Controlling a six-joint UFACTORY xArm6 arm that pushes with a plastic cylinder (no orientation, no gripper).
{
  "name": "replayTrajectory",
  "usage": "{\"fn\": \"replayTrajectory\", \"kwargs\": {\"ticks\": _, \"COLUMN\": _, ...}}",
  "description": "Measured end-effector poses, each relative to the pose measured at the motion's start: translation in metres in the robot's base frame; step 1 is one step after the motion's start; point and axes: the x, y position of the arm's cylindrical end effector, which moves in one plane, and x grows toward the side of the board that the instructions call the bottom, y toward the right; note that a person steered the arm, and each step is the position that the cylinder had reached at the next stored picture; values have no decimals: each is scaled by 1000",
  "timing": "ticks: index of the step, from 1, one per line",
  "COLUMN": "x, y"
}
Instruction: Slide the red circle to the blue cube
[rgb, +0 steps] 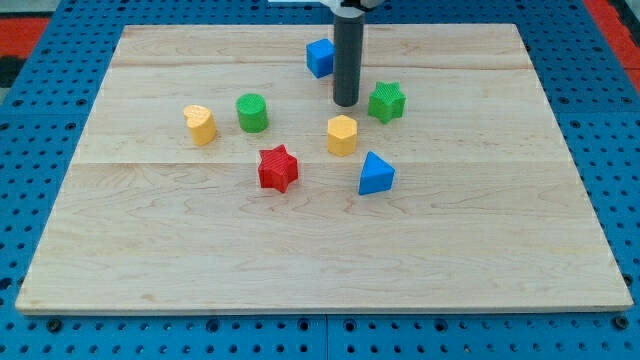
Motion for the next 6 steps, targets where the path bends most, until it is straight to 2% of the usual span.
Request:
{"fn": "replayTrajectory", "kwargs": {"ticks": 1, "x": -4, "y": 25}}
{"fn": "replayTrajectory", "kwargs": {"ticks": 4, "x": -40, "y": -14}}
{"fn": "replayTrajectory", "kwargs": {"ticks": 6, "x": -43, "y": -26}}
